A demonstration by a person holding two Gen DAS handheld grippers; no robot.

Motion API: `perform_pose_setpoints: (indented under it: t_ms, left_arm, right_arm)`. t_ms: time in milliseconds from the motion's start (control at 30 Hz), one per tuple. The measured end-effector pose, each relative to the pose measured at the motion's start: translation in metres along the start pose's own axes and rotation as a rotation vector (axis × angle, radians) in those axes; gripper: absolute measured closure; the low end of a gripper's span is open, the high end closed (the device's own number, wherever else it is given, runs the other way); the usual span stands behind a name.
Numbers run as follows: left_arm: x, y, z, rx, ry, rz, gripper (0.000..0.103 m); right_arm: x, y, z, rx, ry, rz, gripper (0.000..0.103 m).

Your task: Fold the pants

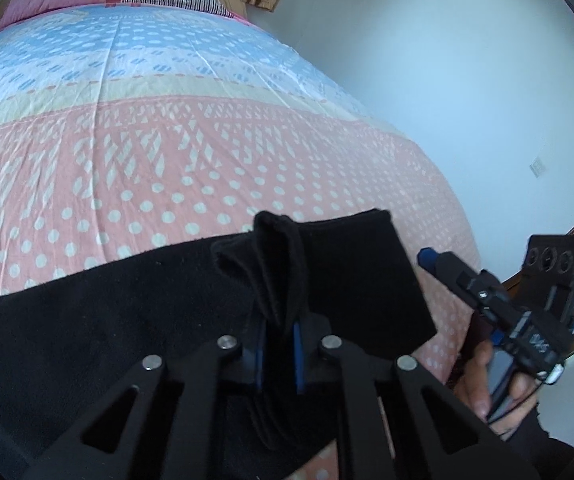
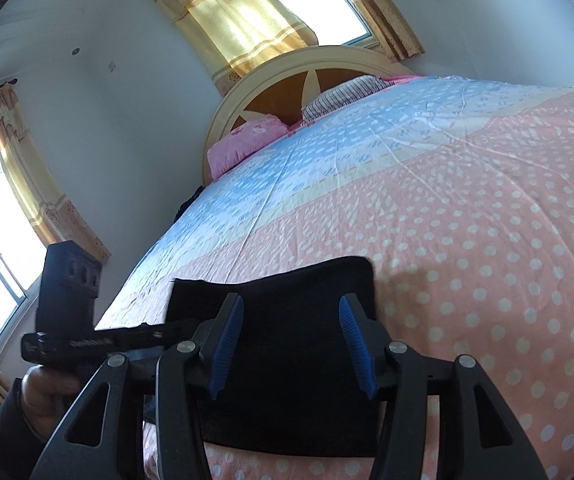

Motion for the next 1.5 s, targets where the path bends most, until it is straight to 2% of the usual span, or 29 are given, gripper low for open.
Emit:
perform_pose_setpoints:
  t_ms: [200, 367, 567, 767, 1000, 1067, 1133, 1267, 1333, 1367, 1433, 1467, 1500]
  left_arm:
    - [0.054, 0.014, 0.022, 0.145, -0.041, -0.049, 0.092]
    - [0.093, 0.018, 0.048, 0.199, 0.002, -0.096, 0.092]
    - [0.115, 0.000, 0.075, 0.229, 0.062, -0.102, 0.092]
    - [0.113, -0.011, 0.110, 0.297, 0.108, -0.093, 0.092]
    - [0.099, -0.028, 0.131, 0.322, 0.148, -0.058, 0.092]
    - [0.093, -0.035, 0.132, 0.309, 0.170, -0.044, 0.091]
    - [0.089, -0.040, 0.134, 0.291, 0.201, -0.039, 0.085]
    - [0.094, -0.042, 0.131, 0.262, 0.210, -0.063, 0.083]
    - [0.101, -0.042, 0.126, 0.228, 0.243, -0.090, 0.069]
    - [0.106, -0.043, 0.121, 0.190, 0.267, -0.108, 0.056]
    - [0.112, -0.046, 0.115, 0.127, 0.323, -0.137, 0.037]
    - [0.113, -0.048, 0.112, 0.100, 0.347, -0.144, 0.035]
    - [0.112, -0.049, 0.112, 0.079, 0.366, -0.140, 0.035]
  right_arm:
    - [0.001, -0.001, 0.007, 0.027, 0.024, -0.006, 0.049]
    - [0.002, -0.005, 0.023, 0.090, 0.068, -0.005, 0.049]
    - [0.001, -0.018, 0.050, 0.191, 0.161, 0.033, 0.049]
    - [-0.009, -0.040, 0.074, 0.300, 0.239, 0.131, 0.049]
    - [-0.039, -0.068, 0.072, 0.375, 0.132, 0.309, 0.049]
    - [-0.039, -0.069, 0.071, 0.388, 0.133, 0.306, 0.049]
    - [-0.036, -0.068, 0.074, 0.392, 0.133, 0.307, 0.049]
    - [-0.031, -0.056, 0.084, 0.373, 0.151, 0.269, 0.048]
    - [-0.030, -0.045, 0.092, 0.387, 0.164, 0.232, 0.048]
    - [-0.033, -0.040, 0.096, 0.389, 0.164, 0.225, 0.047]
    - [-0.045, -0.034, 0.096, 0.379, 0.153, 0.219, 0.045]
    - [-0.053, -0.033, 0.094, 0.369, 0.144, 0.230, 0.044]
    - [-0.069, -0.034, 0.087, 0.357, 0.100, 0.276, 0.042]
Point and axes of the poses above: each gripper's, at about its wrist camera, not at the fingertips, and x roughly against the way its jaws point, z to its left, y to its top, the point moved 1 cm from there along -x, roughly the way its jaws point, and after that the axes turned 7 degrees about -z, right-handed, at the moved point
